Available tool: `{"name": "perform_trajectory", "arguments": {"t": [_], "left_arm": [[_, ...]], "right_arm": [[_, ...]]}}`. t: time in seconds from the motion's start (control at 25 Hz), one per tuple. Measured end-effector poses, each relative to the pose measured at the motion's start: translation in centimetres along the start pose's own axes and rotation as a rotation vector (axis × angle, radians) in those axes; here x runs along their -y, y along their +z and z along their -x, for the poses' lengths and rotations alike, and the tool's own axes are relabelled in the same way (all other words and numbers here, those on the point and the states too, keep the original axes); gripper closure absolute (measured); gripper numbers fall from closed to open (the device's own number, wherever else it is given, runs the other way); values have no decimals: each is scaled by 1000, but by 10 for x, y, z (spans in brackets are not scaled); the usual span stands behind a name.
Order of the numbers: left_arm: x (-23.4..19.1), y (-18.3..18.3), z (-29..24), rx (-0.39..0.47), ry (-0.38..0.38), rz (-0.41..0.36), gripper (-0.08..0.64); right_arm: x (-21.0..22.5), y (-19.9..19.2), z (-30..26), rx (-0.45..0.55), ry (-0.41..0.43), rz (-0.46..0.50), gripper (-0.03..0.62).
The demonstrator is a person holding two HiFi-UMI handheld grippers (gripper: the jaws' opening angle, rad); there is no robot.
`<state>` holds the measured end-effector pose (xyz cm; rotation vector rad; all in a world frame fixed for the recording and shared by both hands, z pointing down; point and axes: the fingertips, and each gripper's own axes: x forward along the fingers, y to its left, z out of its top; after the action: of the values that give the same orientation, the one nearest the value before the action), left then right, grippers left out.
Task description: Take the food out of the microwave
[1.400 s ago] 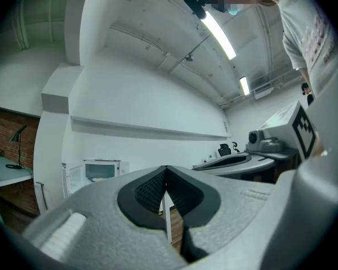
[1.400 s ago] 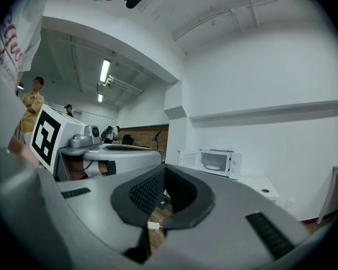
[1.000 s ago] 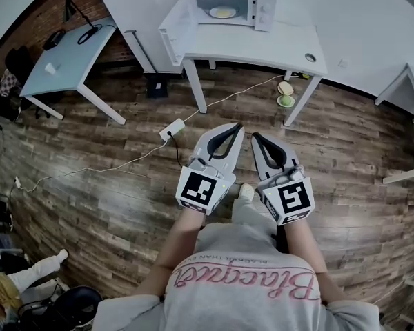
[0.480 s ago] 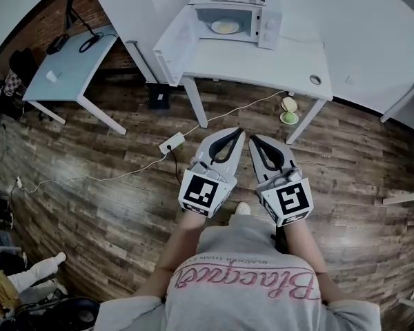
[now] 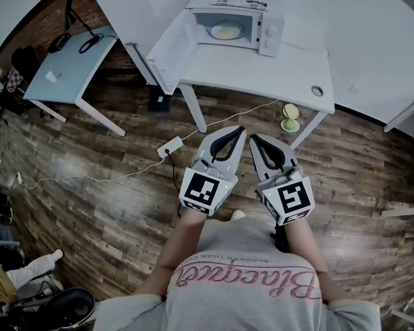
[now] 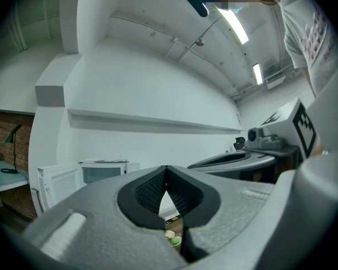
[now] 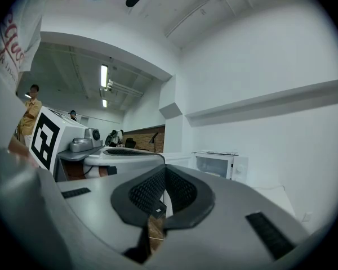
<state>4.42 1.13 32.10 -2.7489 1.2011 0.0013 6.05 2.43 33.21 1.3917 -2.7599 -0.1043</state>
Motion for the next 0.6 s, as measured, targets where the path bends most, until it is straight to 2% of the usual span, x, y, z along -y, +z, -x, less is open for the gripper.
{"name": "perform_trajectory", "arguments": {"t": [0.36, 0.6], "left_arm": [[-6, -11, -22, -25, 9, -2, 557], [-12, -12, -36, -23, 1, -8, 557]], "right_arm": [[17, -11, -11, -3, 29, -14, 583], [31, -12, -19, 0, 19, -14, 583]]}}
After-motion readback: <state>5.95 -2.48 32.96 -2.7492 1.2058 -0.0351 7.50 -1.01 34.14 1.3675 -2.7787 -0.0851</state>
